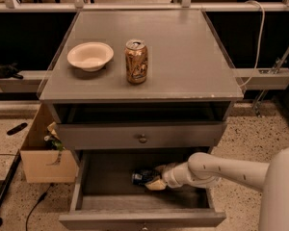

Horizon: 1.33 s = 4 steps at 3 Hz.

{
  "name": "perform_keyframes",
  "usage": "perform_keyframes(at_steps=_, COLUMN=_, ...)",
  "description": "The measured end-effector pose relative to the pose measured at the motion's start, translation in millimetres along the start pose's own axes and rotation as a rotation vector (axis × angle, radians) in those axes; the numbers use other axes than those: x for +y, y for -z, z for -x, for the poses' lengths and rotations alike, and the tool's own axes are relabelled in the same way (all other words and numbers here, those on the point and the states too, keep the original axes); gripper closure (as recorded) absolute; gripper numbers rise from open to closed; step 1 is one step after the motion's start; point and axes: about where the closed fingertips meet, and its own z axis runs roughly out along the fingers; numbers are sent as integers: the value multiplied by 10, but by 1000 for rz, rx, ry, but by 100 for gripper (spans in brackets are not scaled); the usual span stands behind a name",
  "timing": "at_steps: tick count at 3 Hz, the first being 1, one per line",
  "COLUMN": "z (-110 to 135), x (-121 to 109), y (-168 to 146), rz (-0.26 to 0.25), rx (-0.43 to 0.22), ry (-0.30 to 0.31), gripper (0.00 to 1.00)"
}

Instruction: Pick pepsi can from middle drawer and place on counter

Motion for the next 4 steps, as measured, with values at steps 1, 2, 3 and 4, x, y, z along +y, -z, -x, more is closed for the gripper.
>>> perform_keyframes(at_steps=1, z=0, x=0, y=-1, rz=0, rx=0, ry=0, gripper=96)
perform_keyframes(at_steps=2, z=0, x=1, y=0, rz=0, rx=0, ry=0, gripper=100)
perform_keyframes(at_steps=3, z=-23, x=51, y=47, rz=-5, rx=0, ry=1, gripper=100)
perform_keyframes(at_steps=4, z=7, x=202, y=300, rz=-21, rx=-19, ry=5, gripper=100)
